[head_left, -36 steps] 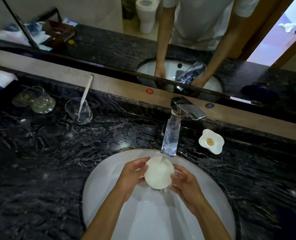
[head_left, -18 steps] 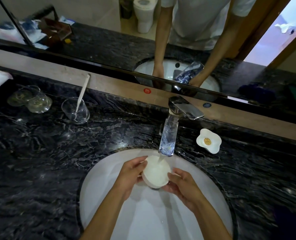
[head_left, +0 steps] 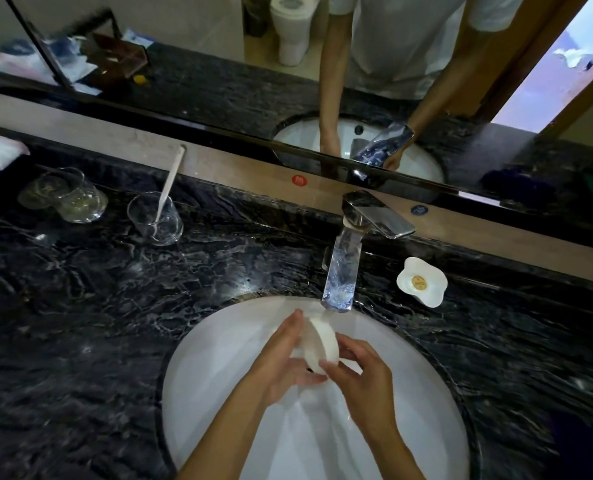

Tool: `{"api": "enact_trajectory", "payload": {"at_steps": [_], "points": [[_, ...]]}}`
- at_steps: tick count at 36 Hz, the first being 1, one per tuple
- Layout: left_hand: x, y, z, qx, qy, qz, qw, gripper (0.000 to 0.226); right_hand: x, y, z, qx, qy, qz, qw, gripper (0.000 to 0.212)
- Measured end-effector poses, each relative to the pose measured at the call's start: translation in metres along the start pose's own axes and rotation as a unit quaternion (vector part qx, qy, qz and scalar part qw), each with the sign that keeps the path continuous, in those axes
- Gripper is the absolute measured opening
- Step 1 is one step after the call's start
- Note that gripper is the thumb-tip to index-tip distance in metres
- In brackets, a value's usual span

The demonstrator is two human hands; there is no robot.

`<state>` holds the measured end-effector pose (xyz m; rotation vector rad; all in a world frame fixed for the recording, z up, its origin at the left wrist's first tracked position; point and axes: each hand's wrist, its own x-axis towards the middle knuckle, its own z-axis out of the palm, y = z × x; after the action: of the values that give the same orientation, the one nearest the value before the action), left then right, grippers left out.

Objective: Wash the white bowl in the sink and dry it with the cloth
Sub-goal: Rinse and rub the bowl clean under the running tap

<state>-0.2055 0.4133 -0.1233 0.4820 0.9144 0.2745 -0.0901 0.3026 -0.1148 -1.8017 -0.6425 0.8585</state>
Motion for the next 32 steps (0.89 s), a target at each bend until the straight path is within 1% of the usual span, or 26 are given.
{"api": "enact_trajectory", "payload": {"at_steps": [2, 4, 8, 9, 10, 11, 12, 14, 15, 16, 18, 20, 22, 25, 28, 32], "points": [[0.003, -0.001, 0.003, 0.011, -0.010, 0.004, 1.000, 0.052, -0.005, 0.003, 0.002, -0.010, 0.012, -0.013, 1.000, 0.047], [0.006, -0.001, 0.005, 0.037, -0.015, 0.011, 0.999, 0.047, -0.006, 0.006, 0.002, -0.013, 0.008, -0.020, 1.000, 0.044], [0.010, 0.002, 0.007, 0.066, -0.004, 0.014, 0.998, 0.034, 0.002, 0.008, -0.007, 0.025, -0.019, 0.016, 0.999, 0.019], [0.011, 0.003, 0.008, 0.068, -0.005, 0.016, 0.998, 0.031, 0.005, 0.007, -0.009, 0.032, -0.029, 0.032, 0.999, 0.017], [0.011, 0.004, 0.008, 0.071, -0.009, 0.018, 0.997, 0.029, 0.009, 0.006, -0.012, 0.037, -0.038, 0.049, 0.997, 0.021], [0.011, 0.004, 0.008, 0.076, -0.016, 0.022, 0.997, 0.028, 0.013, 0.005, -0.014, 0.033, -0.048, 0.068, 0.996, 0.033], [0.012, 0.005, 0.009, 0.084, -0.022, 0.027, 0.996, 0.028, 0.017, 0.003, -0.016, 0.023, -0.062, 0.088, 0.994, 0.049], [0.012, 0.006, 0.010, 0.098, -0.027, 0.038, 0.994, 0.030, 0.027, -0.001, -0.020, 0.030, -0.114, 0.130, 0.985, 0.077], [0.013, 0.006, 0.010, 0.099, -0.029, 0.043, 0.994, 0.033, 0.031, -0.004, -0.022, 0.049, -0.149, 0.149, 0.976, 0.083], [0.013, 0.007, 0.011, 0.097, -0.031, 0.046, 0.994, 0.037, 0.036, -0.006, -0.025, 0.072, -0.185, 0.167, 0.966, 0.085], [0.014, 0.007, 0.010, 0.093, -0.042, 0.050, 0.994, 0.043, 0.044, -0.009, -0.028, 0.113, -0.242, 0.192, 0.944, 0.081], [0.014, 0.008, 0.010, 0.099, -0.052, 0.058, 0.992, 0.045, 0.051, -0.011, -0.029, 0.113, -0.268, 0.196, 0.936, 0.080], [0.016, 0.009, 0.007, 0.093, -0.056, 0.061, 0.992, 0.045, 0.054, -0.012, -0.029, 0.078, -0.282, 0.180, 0.939, 0.080], [0.016, 0.008, 0.004, 0.089, -0.070, 0.065, 0.991, 0.051, 0.055, -0.011, -0.026, 0.032, -0.293, 0.153, 0.943, 0.080], [0.016, 0.006, 0.002, 0.094, -0.087, 0.065, 0.990, 0.051, 0.056, -0.006, -0.025, 0.025, -0.289, 0.140, 0.947, 0.081], [0.019, 0.003, -0.002, 0.065, -0.101, 0.043, 0.992, 0.048, 0.056, 0.000, -0.023, -0.002, -0.276, 0.117, 0.954, 0.085]]}}
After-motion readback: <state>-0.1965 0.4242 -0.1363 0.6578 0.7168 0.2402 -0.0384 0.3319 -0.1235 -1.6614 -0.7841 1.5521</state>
